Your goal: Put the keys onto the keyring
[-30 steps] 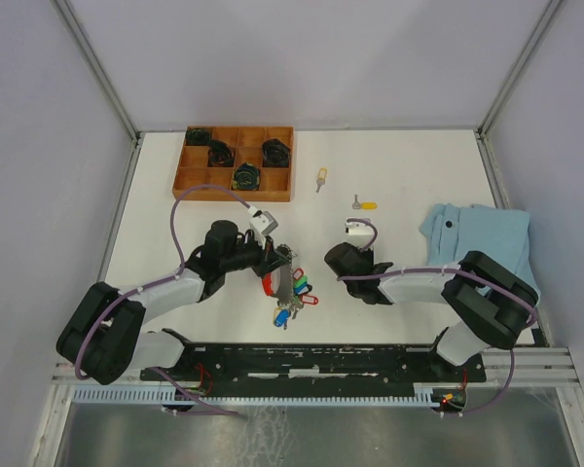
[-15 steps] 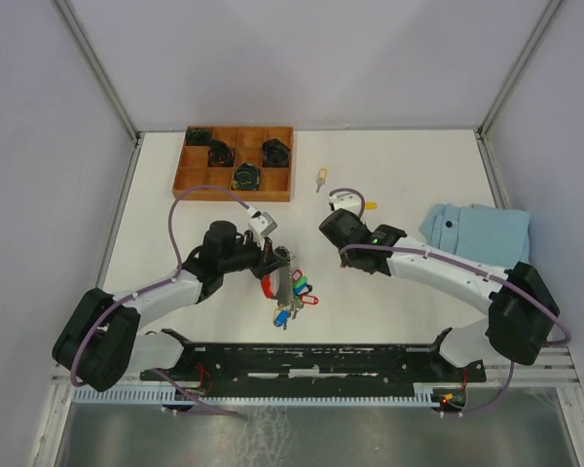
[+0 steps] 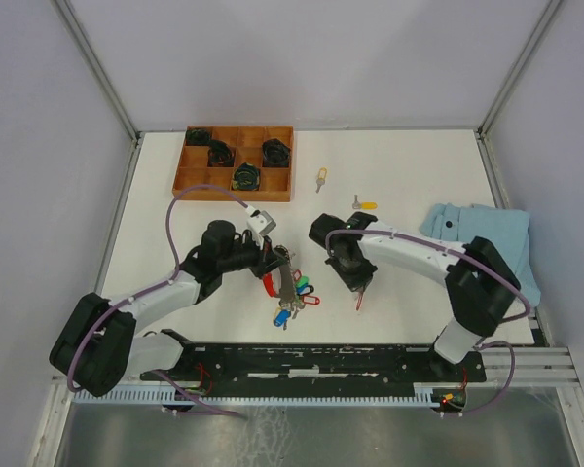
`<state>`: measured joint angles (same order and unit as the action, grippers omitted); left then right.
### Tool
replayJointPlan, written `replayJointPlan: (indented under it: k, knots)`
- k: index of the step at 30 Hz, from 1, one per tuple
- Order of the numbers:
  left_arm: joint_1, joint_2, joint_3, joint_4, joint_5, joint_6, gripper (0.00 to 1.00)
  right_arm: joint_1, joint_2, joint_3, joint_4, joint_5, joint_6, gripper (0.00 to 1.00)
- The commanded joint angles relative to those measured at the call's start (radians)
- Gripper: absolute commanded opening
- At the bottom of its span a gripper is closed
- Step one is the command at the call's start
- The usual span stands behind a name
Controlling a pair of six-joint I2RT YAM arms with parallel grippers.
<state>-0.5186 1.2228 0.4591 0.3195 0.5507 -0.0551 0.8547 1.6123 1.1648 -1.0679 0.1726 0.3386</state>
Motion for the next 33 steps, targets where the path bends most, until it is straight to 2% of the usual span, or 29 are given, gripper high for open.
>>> replayJointPlan:
  k: [1, 8, 13, 16, 23, 27, 33]
  knots:
    - [-0.003, -0.043, 0.030, 0.027, -0.001, 0.057, 0.03, -0.019, 0.138, 0.090, 0.018, -0.049, -0.096, 0.01]
    - [-0.003, -0.018, 0.037, 0.037, 0.007, 0.054, 0.03, -0.035, 0.314, 0.201, 0.119, -0.050, -0.149, 0.01]
    - [-0.003, -0.011, 0.033, 0.062, -0.001, 0.049, 0.03, -0.037, 0.317, 0.214, 0.188, -0.050, -0.178, 0.13]
    - [-0.003, -0.008, 0.028, 0.090, -0.016, 0.045, 0.03, -0.038, 0.278, 0.181, 0.241, -0.058, -0.181, 0.24]
    - [-0.003, -0.021, 0.003, 0.117, -0.037, 0.028, 0.03, -0.037, 0.103, 0.022, 0.363, -0.056, -0.157, 0.40]
    - [-0.003, -0.027, -0.021, 0.165, -0.048, 0.001, 0.03, -0.039, 0.028, -0.069, 0.441, -0.046, -0.115, 0.43]
    - [-0.003, -0.043, -0.057, 0.224, -0.057, -0.020, 0.03, -0.124, -0.080, -0.213, 0.624, -0.195, -0.030, 0.46]
